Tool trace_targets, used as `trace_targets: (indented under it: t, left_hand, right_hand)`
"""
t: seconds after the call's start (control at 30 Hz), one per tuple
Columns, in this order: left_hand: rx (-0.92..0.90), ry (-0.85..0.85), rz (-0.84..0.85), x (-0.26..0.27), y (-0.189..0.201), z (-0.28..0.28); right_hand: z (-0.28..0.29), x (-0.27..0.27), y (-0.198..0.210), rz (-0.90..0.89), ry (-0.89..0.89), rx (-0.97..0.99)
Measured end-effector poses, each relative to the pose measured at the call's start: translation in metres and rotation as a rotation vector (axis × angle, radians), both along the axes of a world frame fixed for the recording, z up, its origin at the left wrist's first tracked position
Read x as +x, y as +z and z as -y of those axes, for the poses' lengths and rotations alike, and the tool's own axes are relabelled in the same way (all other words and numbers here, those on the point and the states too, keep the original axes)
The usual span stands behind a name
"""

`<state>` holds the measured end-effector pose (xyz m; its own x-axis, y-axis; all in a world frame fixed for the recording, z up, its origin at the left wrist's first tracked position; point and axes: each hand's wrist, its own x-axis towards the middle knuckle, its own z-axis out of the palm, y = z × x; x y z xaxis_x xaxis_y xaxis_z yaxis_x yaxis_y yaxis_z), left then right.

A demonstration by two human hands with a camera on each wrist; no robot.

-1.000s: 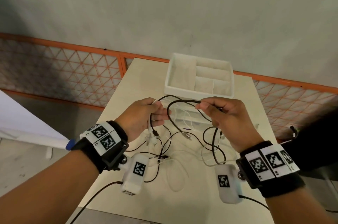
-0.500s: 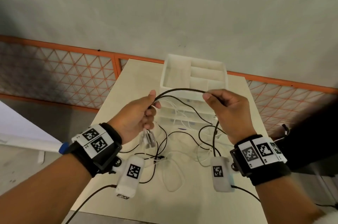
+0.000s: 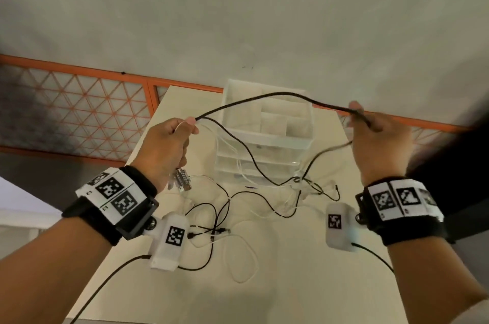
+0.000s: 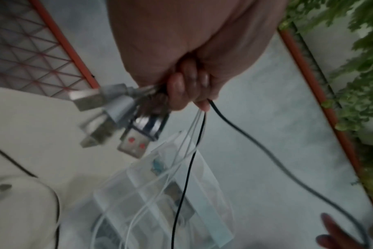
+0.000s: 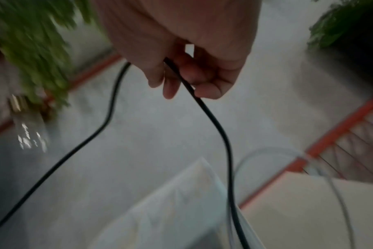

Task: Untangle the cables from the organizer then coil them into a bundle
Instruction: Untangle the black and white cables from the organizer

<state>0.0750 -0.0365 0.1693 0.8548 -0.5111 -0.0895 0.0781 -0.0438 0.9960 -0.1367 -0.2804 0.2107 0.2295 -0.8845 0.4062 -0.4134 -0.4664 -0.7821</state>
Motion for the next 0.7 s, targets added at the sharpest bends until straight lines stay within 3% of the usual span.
trace_targets:
  t: [0.07, 0.1, 0.17, 0.23, 0.3, 0.4, 0.5, 0.6, 0.7]
  left_hand:
    - [-0.081, 0.083, -0.054, 0.004, 0.003, 0.0]
    - [-0.123, 0.11, -0.075, 0.006, 0.006, 0.0]
    - [-0.201, 0.125, -0.096, 0.011, 0.012, -0.002]
    - [-0.228, 0.1, -0.1, 0.015, 0.014, -0.004]
    - [-0.189, 0.043, -0.115, 0.015, 0.012, -0.004]
    - [-0.137, -0.052, -0.126, 0.004, 0.01, 0.001]
    - [-0.161, -0.154, -0.123, -0.02, 0.019, 0.015]
    - [-0.192, -0.275, -0.097, -0.047, 0.03, 0.038]
    - [-0.143, -0.394, -0.074, -0.067, 0.028, 0.063]
  right_hand:
    - [0.004, 0.003, 0.004, 0.026, -0.032, -0.057]
    - [0.008, 0.002, -0.005, -0.088, -0.04, -0.015]
    - [0.013, -0.004, -0.042, -0.402, -0.034, 0.154]
    - [0.014, -0.012, -0.075, -0.477, -0.023, 0.381]
    - [0.009, -0.013, -0.082, -0.349, 0.024, 0.489]
    - [-0.008, 0.003, -0.046, -0.262, 0.222, 0.309]
    - [-0.039, 0.025, 0.006, -0.118, 0.559, 0.177]
    - [-0.064, 0.037, 0.037, 0.037, 0.805, 0.229]
    - [-0.069, 0.04, 0.049, 0.193, 0.884, 0.288]
